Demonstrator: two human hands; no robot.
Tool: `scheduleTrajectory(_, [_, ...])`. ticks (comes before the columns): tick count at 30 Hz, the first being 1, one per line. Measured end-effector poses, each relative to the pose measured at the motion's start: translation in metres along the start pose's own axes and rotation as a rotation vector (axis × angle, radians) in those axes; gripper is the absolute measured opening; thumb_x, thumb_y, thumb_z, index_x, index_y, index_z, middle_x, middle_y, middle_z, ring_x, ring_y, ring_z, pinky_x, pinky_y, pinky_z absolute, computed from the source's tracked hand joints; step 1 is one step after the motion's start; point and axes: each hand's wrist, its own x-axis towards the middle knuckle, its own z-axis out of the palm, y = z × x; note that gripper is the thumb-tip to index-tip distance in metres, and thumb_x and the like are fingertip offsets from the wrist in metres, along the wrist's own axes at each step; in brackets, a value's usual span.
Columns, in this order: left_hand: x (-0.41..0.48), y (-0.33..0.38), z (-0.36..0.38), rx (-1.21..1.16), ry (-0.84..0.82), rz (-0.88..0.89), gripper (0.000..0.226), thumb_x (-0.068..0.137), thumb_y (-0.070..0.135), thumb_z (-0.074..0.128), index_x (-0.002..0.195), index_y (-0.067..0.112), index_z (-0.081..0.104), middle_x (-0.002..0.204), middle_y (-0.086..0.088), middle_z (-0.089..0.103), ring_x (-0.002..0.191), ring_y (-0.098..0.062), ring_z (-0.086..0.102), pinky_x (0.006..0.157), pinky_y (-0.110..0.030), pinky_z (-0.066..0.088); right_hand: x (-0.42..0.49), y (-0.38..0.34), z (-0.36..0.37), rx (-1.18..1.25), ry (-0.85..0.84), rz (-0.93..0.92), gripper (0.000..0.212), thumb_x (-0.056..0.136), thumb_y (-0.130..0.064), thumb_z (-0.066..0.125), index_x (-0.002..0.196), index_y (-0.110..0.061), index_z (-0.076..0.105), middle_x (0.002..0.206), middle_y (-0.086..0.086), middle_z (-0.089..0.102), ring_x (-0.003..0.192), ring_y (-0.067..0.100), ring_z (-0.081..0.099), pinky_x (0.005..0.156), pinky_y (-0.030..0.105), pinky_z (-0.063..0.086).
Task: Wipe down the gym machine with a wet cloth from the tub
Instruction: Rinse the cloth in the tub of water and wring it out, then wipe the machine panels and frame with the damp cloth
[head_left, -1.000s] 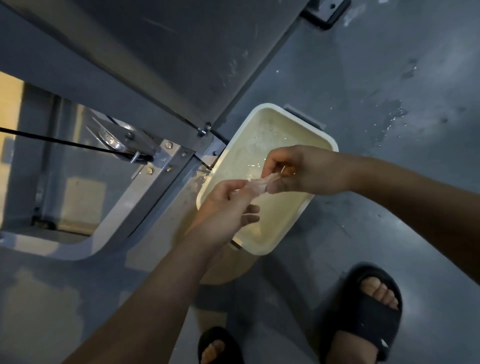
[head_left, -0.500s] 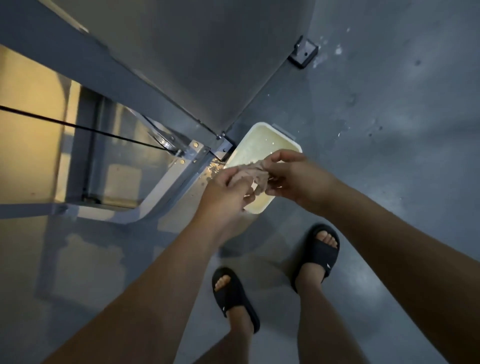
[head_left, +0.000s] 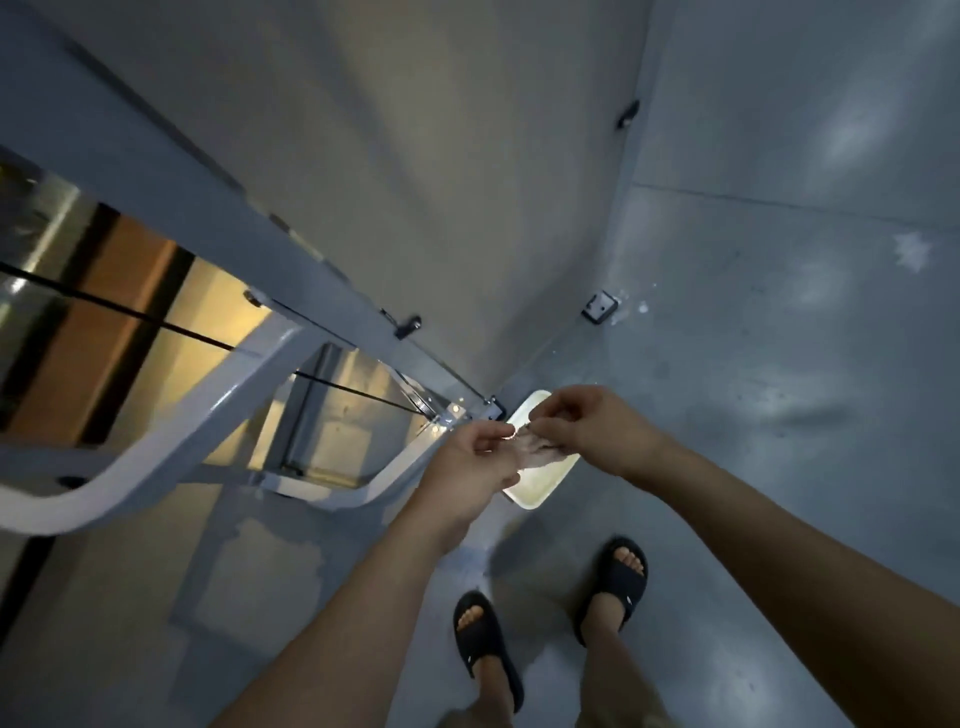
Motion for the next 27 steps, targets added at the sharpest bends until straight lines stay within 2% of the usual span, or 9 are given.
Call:
scheduleTrajectory(5, [-0.057,0.067,-0.003,0.302,-0.001,0.235,0.024,0.077,0.008,0.086,0.084,0.019,0.067,0.078,0.001,0.074,0.069,-0.009,0.065,0.07,-0.032,0.054,-0.05,-0.059,-0.03,-0.177,0.053,-0.105,0.008,0.094,-0.018,0.071,0.091,-0.011,0.074,0.085,0.009,0.074,0.071,0.017,0.064,0.059,0.014,0.045])
scheduleTrajectory(9, [-0.103,0.113,-0.002,0.144,0.013,0.29,0.021,0.09,0.006,0.076,0.077,0.011,0.06,0.065,-0.003,0.066,0.059,-0.015,0.058,0.06,-0.028,0.047,-0.084,-0.094,-0.047,-0.236,0.088,-0.239,0.015,0.096,-0.022,0.069,0.081,-0.025,0.067,0.082,0.0,0.07,0.076,0.016,0.063,0.076,0.033,0.051])
scheduleTrajectory(12, [-0.133,0.143,-0.004,-0.047,0.066,0.301,0.024,0.1,0.015,0.065,0.078,0.016,0.056,0.067,-0.003,0.055,0.062,-0.018,0.047,0.06,-0.03,0.039,-0.112,-0.123,-0.056,-0.183,0.058,-0.362,0.012,0.101,-0.022,0.063,0.089,-0.026,0.063,0.083,-0.008,0.065,0.077,0.004,0.058,0.074,0.02,0.045])
scheduleTrajectory(15, [-0.156,0.163,-0.007,-0.188,0.102,0.302,0.019,0.104,0.019,0.059,0.085,0.015,0.057,0.08,-0.012,0.062,0.076,-0.026,0.055,0.073,-0.042,0.042,-0.133,-0.152,-0.061,-0.105,-0.045,-0.437,0.01,0.095,-0.021,0.072,0.104,-0.022,0.067,0.098,-0.008,0.071,0.085,-0.003,0.063,0.082,0.014,0.047])
scheduleTrajectory(17, [-0.171,0.175,-0.012,-0.181,0.098,0.347,0.016,0.104,0.026,0.06,0.091,0.015,0.058,0.085,-0.01,0.066,0.083,-0.025,0.059,0.079,-0.043,0.044,-0.14,-0.173,-0.063,-0.108,0.003,-0.467,0.008,0.094,-0.016,0.074,0.091,-0.02,0.067,0.084,-0.01,0.069,0.072,-0.002,0.058,0.072,0.016,0.045])
scheduleTrajectory(19, [-0.181,0.183,-0.022,-0.02,0.072,0.435,0.013,0.1,0.03,0.066,0.097,0.019,0.059,0.09,-0.002,0.068,0.083,-0.018,0.06,0.08,-0.041,0.046,-0.146,-0.196,-0.067,-0.147,0.104,-0.485,0.024,0.096,-0.022,0.071,0.073,-0.021,0.062,0.063,-0.016,0.052,0.059,0.002,0.044,0.06,0.02,0.037])
scheduleTrajectory(22, [-0.192,0.194,-0.038,0.146,-0.004,0.497,0.022,0.092,0.024,0.076,0.107,0.021,0.059,0.1,0.0,0.07,0.093,-0.017,0.067,0.092,-0.043,0.054,-0.151,-0.223,-0.07,-0.144,0.157,-0.469,0.045,0.1,-0.038,0.063,0.061,-0.022,0.045,0.055,-0.015,0.035,0.056,0.006,0.035,0.057,0.025,0.031])
scheduleTrajectory(24, [-0.199,0.205,-0.045,0.232,-0.035,0.509,0.022,0.087,0.027,0.078,0.102,0.029,0.062,0.102,0.0,0.071,0.095,-0.021,0.067,0.091,-0.039,0.052,-0.157,-0.236,-0.064,-0.129,0.151,-0.455,0.043,0.1,-0.049,0.056,0.066,-0.024,0.052,0.057,-0.016,0.045,0.061,0.007,0.046,0.069,0.035,0.045])
scheduleTrajectory(27, [-0.202,0.221,-0.056,0.32,-0.038,0.537,0.018,0.089,0.015,0.076,0.101,0.019,0.063,0.09,0.001,0.067,0.081,-0.011,0.059,0.074,-0.026,0.045,-0.166,-0.251,-0.045,-0.023,0.115,-0.396,0.036,0.105,-0.051,0.047,0.089,-0.025,0.067,0.078,-0.007,0.073,0.078,0.014,0.074,0.091,0.049,0.058])
